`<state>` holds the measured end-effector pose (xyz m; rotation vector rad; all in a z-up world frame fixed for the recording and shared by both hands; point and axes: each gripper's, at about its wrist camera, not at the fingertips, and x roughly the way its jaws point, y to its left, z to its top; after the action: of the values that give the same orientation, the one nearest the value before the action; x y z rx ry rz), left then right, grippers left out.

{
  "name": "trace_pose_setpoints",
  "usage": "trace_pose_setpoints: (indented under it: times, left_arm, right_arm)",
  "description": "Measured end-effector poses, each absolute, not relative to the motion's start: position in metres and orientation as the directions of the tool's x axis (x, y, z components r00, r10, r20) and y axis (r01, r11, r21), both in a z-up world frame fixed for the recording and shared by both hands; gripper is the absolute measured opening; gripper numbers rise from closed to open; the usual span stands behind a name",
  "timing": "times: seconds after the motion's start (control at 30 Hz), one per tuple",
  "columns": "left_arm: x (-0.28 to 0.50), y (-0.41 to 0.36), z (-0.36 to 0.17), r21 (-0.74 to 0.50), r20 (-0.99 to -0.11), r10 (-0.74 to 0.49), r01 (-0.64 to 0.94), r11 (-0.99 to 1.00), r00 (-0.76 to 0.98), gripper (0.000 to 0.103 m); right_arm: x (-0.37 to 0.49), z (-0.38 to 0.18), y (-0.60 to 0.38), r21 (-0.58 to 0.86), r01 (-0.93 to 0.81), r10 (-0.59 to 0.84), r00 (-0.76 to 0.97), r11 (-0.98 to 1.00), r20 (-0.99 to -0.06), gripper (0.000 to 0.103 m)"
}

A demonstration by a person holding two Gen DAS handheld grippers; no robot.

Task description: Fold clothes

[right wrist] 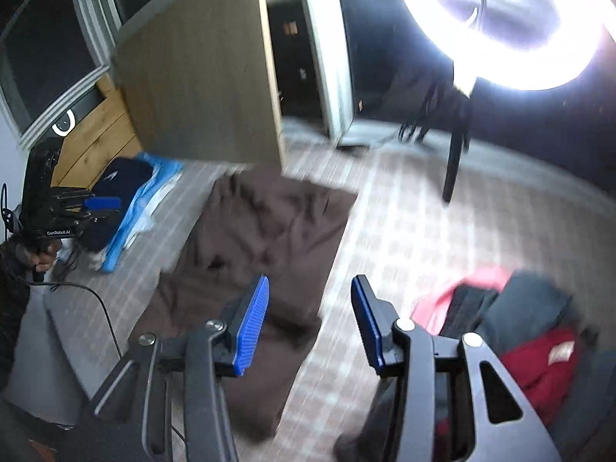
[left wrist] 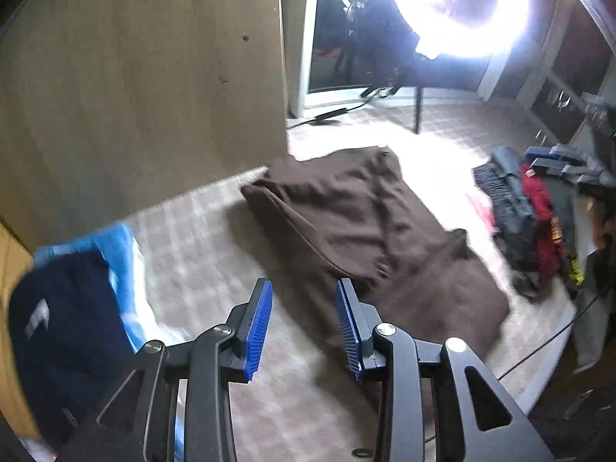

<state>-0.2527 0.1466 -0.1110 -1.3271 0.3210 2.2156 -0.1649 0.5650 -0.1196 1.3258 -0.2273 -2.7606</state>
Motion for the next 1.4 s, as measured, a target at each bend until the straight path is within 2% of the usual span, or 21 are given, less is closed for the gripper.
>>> trace_pose_setpoints:
  times: [0.1, 0.3, 0.57, 0.6, 0.63, 0.77, 0.83, 0.93, 1.0, 1.2, 1.33, 1.37, 1.4]
  left_arm:
    - [-0.289, 0.157, -0.131, -0.038, -0.886, 0.292, -0.571, -0.820, -0.360, 0.033]
    - [-0.342, 0.184, -0.178, -0.117, -0.893, 0.347, -0.594, -0.796, -0.288, 0.031]
    - [-0.381, 0.237, -0.237, -0.163, -0.913, 0.364, -0.654, -0.739, -0.183, 0.031]
    - [-0.380, 0.242, -0.238, -0.154, -0.912, 0.365, -0.666, -0.730, -0.189, 0.037]
    - [-0.378, 0.241, -0.236, -0.152, -0.909, 0.369, -0.671, -0.726, -0.193, 0.039]
    - [-0.369, 0.218, -0.210, -0.158, -0.888, 0.402, -0.672, -0.723, -0.223, 0.038]
    - [-0.369, 0.204, -0.202, -0.123, -0.888, 0.381, -0.665, -0.737, -0.258, 0.039]
    - [-0.376, 0.194, -0.203, -0.074, -0.901, 0.328, -0.645, -0.761, -0.283, 0.038]
    - [-0.380, 0.196, -0.213, -0.069, -0.912, 0.310, -0.643, -0.763, -0.269, 0.038]
    - [-0.389, 0.203, -0.228, -0.094, -0.920, 0.315, -0.652, -0.753, -0.232, 0.039]
    - [-0.396, 0.203, -0.224, -0.097, -0.919, 0.319, -0.651, -0.753, -0.232, 0.040]
    - [-0.399, 0.202, -0.224, -0.095, -0.918, 0.319, -0.651, -0.753, -0.234, 0.041]
    - [-0.403, 0.202, -0.224, -0.091, -0.919, 0.315, -0.650, -0.754, -0.237, 0.045]
  right_arm:
    - [-0.204, -0.132, 0.573, 0.153, -0.003, -0.119, -0.615, -0.988, -0.779, 0.044]
    - [-0.281, -0.200, 0.588, 0.188, -0.019, -0.151, -0.520, -0.982, -0.840, 0.039]
    - [-0.356, -0.274, 0.577, 0.345, 0.024, -0.323, -0.417, -0.938, -0.850, 0.039]
    - [-0.359, -0.278, 0.575, 0.348, 0.031, -0.330, -0.407, -0.937, -0.852, 0.039]
    - [-0.359, -0.280, 0.573, 0.348, 0.039, -0.334, -0.404, -0.937, -0.852, 0.039]
    - [-0.334, -0.251, 0.594, 0.430, 0.051, -0.393, -0.513, -0.901, -0.763, 0.039]
    - [-0.318, -0.244, 0.609, 0.361, 0.023, -0.312, -0.556, -0.932, -0.771, 0.039]
    - [-0.320, -0.260, 0.619, 0.241, -0.017, -0.197, -0.523, -0.970, -0.829, 0.037]
    - [-0.325, -0.273, 0.621, 0.234, -0.024, -0.192, -0.496, -0.972, -0.847, 0.023]
    - [-0.353, -0.281, 0.595, 0.250, 0.058, -0.247, -0.483, -0.966, -0.840, 0.024]
    - [-0.350, -0.275, 0.611, 0.321, 0.053, -0.306, -0.481, -0.946, -0.821, 0.026]
    - [-0.349, -0.273, 0.615, 0.347, 0.052, -0.327, -0.491, -0.936, -0.807, 0.027]
    - [-0.348, -0.271, 0.618, 0.374, 0.054, -0.349, -0.503, -0.926, -0.791, 0.035]
